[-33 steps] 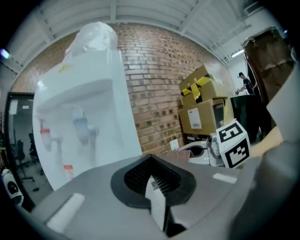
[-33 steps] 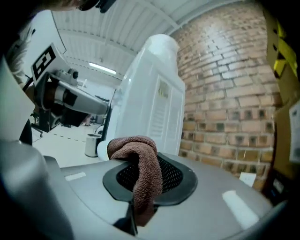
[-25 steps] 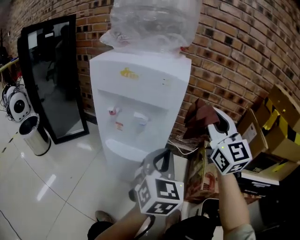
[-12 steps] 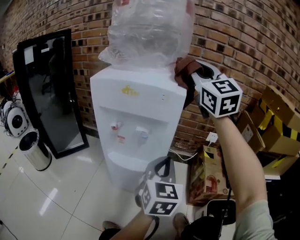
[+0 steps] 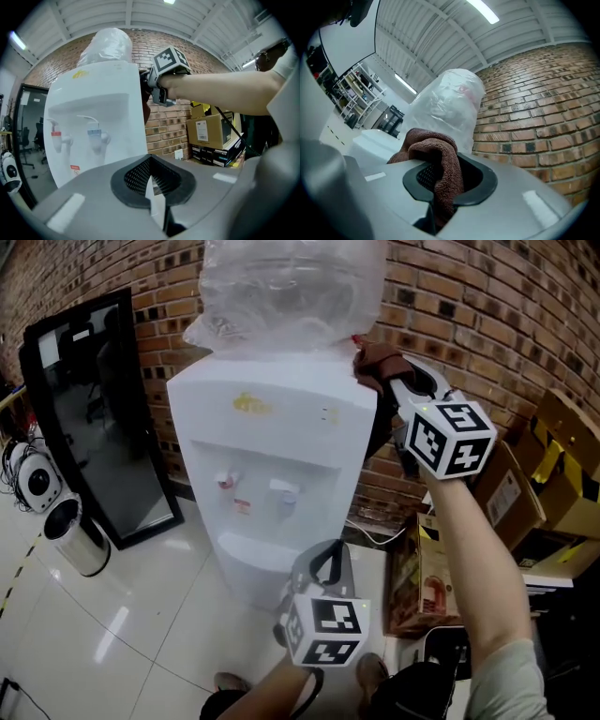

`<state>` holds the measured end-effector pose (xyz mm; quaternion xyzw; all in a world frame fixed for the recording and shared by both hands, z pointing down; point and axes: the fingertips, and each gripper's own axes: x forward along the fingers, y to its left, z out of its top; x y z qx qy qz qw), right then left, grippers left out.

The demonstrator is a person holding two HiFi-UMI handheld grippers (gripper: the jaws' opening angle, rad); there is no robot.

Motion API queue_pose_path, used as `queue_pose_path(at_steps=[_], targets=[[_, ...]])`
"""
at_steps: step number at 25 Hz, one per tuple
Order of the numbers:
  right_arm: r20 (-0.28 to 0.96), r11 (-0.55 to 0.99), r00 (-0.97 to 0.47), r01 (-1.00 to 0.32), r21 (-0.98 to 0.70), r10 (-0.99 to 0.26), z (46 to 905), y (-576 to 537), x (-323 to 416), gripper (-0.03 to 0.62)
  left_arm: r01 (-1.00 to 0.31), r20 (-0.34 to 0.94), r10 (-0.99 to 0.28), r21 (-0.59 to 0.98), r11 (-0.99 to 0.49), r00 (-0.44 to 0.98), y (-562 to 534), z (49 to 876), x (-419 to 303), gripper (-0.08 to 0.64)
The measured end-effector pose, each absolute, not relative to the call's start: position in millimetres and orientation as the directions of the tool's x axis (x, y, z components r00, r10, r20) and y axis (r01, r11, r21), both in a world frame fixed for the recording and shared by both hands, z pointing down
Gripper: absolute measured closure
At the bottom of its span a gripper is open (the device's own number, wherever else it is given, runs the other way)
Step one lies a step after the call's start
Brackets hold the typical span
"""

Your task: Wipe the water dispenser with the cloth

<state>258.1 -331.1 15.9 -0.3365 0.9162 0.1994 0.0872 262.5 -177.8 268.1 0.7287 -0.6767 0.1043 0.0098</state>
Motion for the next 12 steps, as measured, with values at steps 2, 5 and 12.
queue_pose_path(at_steps=[2,5,12], targets=[[-0.283,0.702,-0.759,-0.65,0.29,-0.586,28.9,-332.5,262.8,0.518,-0.988,0.163,-0.985,-0.136,-0.077,0.054,-178.5,270.0,263.9,0.56],[-0.255,0.721,-0.769,-0.639,0.269,-0.586,54.0,-334.8,265.2,0.518,-0.988,0.153,-0.987,-0.14,-0.067,0.045,-180.9,272.0,265.9,0.56],[-0.173,0.757,-0.795,-0.606,0.245,-0.581,117.6,-335.3,258.7,0.518,-0.989,0.162,-0.986,-0.129,-0.073,0.052,-180.6,282.4,274.5,0.56]])
